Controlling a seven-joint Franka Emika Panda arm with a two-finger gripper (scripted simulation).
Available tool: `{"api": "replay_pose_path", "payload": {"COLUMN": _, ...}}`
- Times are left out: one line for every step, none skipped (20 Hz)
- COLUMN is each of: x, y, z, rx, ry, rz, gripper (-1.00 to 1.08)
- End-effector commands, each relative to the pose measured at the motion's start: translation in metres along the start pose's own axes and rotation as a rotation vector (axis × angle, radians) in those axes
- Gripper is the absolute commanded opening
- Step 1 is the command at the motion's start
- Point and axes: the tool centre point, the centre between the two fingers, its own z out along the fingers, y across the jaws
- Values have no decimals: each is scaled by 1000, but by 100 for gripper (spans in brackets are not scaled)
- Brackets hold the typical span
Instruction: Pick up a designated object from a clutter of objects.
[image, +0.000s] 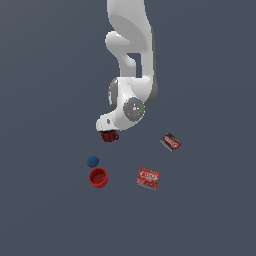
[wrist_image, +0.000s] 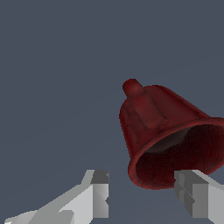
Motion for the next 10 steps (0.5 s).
{"api": "replay_pose_path", "payload": {"x": 0, "y": 0, "z": 1, "rx": 0, "ry": 1, "rz": 0, "gripper": 28}}
{"api": "replay_pose_path", "payload": {"x": 0, "y": 0, "z": 2, "rx": 0, "ry": 1, "rz": 0, "gripper": 28}}
{"api": "replay_pose_path", "payload": {"x": 0, "y": 0, "z": 5, "rx": -1, "ry": 0, "rz": -1, "gripper": 28}}
{"api": "replay_pose_path", "payload": {"x": 0, "y": 0, "z": 8, "rx": -1, "ry": 0, "rz": -1, "gripper": 28}}
{"api": "replay_pose_path", "payload": {"x": 0, "y": 0, "z": 11, "rx": -1, "ry": -1, "rz": -2, "gripper": 28}}
{"api": "replay_pose_path", "payload": {"x": -1, "y": 0, "z": 16, "rx": -1, "ry": -2, "rz": -2, "gripper": 28}}
{"api": "replay_pose_path", "payload": {"x": -1, "y": 0, "z": 20, "rx": -1, "ry": -2, "rz": -3, "gripper": 28}}
{"api": "replay_pose_path", "payload": {"x": -1, "y": 0, "z": 23, "rx": -1, "ry": -3, "rz": -4, "gripper": 28}}
{"api": "replay_pose_path", "payload": {"x": -1, "y": 0, "z": 26, "rx": -1, "ry": -3, "rz": -4, "gripper": 28}}
{"api": "replay_pose_path", "payload": {"x": -1, "y": -1, "z": 28, "rx": -1, "ry": -4, "rz": -5, "gripper": 28}}
